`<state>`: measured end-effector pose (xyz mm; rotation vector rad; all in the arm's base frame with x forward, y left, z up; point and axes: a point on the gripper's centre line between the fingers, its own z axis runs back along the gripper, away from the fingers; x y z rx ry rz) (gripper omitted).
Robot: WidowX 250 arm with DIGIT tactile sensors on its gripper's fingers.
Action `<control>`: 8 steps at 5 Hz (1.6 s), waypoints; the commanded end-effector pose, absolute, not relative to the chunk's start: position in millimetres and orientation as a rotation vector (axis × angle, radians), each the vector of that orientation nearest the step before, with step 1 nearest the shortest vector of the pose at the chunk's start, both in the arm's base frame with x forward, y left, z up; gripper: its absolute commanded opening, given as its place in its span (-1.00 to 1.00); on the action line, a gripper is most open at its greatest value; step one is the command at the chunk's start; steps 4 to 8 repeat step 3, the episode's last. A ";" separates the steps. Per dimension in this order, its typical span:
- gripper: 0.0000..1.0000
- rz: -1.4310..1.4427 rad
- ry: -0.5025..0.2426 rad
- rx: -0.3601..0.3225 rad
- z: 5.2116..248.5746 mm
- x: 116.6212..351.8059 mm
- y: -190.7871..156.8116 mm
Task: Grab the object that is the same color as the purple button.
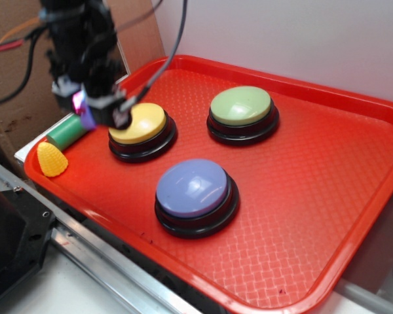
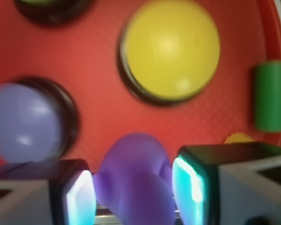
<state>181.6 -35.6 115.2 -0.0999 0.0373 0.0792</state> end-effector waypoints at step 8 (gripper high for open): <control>-1.00 -0.003 -0.157 -0.188 208.0 214.5 -65.9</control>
